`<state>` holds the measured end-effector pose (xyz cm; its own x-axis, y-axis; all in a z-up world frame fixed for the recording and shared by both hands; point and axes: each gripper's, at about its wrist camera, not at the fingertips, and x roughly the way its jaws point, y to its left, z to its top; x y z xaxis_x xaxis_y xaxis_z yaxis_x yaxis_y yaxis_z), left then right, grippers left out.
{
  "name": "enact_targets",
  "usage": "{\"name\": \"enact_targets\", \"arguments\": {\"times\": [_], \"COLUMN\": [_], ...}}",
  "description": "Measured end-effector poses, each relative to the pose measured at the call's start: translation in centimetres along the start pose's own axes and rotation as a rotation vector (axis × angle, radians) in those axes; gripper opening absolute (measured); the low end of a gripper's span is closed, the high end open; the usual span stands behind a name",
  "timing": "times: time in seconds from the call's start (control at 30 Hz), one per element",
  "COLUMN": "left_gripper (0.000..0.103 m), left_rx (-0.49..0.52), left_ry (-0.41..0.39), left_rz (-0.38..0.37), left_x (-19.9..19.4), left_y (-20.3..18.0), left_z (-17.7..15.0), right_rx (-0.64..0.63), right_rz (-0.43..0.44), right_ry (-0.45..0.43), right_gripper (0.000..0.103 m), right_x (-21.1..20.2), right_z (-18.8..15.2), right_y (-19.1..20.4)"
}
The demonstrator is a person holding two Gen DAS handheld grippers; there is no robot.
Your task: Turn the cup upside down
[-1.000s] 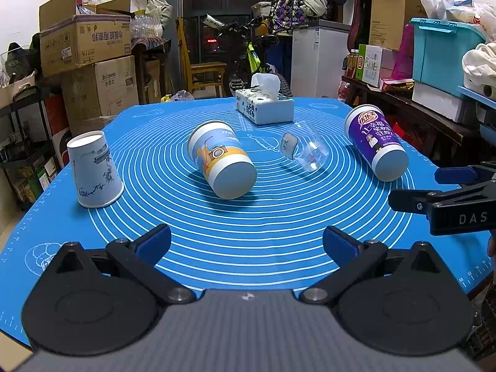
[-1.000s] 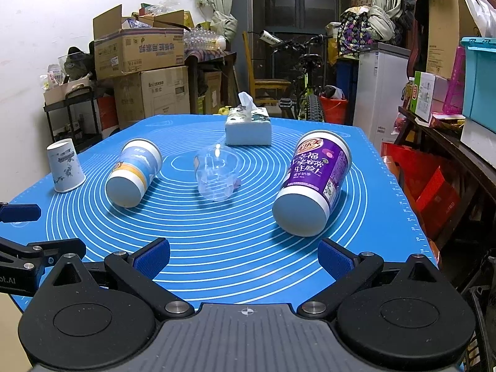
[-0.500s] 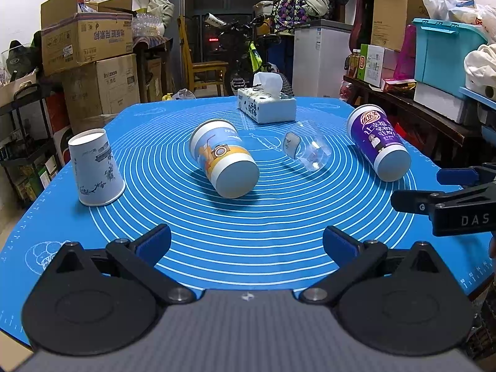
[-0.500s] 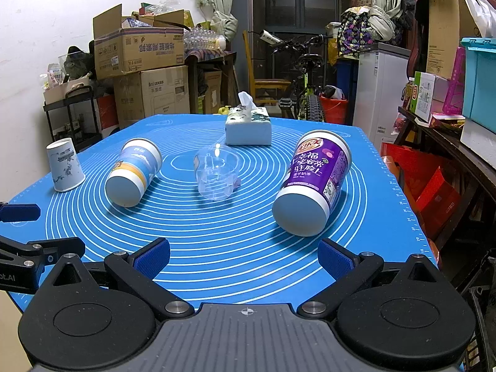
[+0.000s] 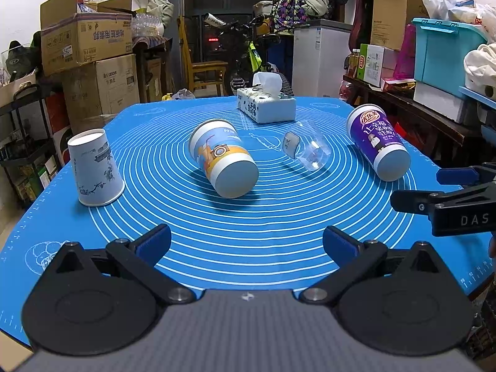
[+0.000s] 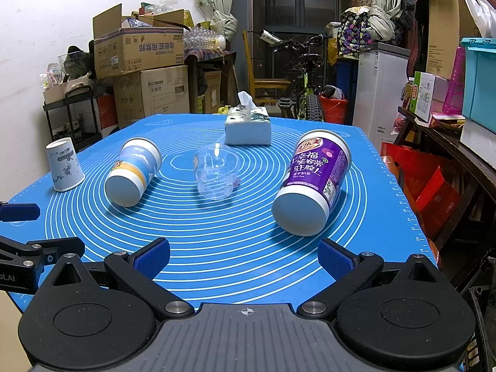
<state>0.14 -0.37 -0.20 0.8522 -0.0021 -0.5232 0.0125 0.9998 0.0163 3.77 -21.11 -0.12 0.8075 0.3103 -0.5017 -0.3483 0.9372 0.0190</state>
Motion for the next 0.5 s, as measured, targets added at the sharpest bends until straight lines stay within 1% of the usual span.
{"name": "enact_targets", "arguments": {"times": [0.2,0.5], "left_gripper": [0.103,0.103], "left_rx": [-0.002,-0.002], "left_ry": [0.007,0.007], "left_rz": [-0.001,0.001], "left_x": [0.0,0.23], "left_y": [0.21,0.61], "left_z": [-0.51,-0.25], "right_rx": [0.0,0.009], "right_rz": [0.0,-0.005], "right_ry": [0.001,0.002], "right_gripper": [0.101,0.101], "right_x": [0.02,0.2], "right_z": [0.02,-0.24], "right_y": [-0.02,-0.24]}}
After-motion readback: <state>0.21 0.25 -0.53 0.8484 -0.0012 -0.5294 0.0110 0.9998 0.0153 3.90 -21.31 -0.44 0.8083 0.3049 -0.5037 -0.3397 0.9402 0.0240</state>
